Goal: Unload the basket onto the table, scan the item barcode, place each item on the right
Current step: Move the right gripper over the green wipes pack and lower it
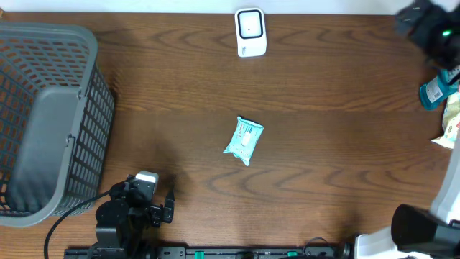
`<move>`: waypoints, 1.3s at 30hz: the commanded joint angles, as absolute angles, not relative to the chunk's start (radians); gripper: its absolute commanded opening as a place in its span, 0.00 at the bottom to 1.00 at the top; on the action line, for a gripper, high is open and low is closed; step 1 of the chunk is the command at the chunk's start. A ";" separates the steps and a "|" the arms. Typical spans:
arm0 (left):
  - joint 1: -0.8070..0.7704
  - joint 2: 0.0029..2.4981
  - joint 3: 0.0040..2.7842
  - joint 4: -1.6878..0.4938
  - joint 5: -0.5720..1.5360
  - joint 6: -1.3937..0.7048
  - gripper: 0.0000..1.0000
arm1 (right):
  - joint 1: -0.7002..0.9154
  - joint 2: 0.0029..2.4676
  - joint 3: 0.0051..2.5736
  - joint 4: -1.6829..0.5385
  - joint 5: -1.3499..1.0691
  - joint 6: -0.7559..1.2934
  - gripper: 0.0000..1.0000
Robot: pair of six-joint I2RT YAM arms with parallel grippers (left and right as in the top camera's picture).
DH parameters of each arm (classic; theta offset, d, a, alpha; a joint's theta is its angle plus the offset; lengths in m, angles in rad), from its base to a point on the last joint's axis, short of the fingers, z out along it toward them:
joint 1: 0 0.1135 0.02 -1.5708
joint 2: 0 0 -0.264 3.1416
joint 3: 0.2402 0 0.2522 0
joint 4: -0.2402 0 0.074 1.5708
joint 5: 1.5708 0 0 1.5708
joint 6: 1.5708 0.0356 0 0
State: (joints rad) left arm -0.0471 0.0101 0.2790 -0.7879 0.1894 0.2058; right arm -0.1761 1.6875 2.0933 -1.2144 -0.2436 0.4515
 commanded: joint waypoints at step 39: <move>-0.050 0.004 0.281 -0.789 0.202 0.197 0.99 | 0.566 1.713 1.919 -1.345 0.010 0.568 0.99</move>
State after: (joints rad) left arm -0.0471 0.0101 0.2790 -0.7883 0.1898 0.2054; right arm 0.5503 1.7138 1.9862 -1.3693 -0.0280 0.5449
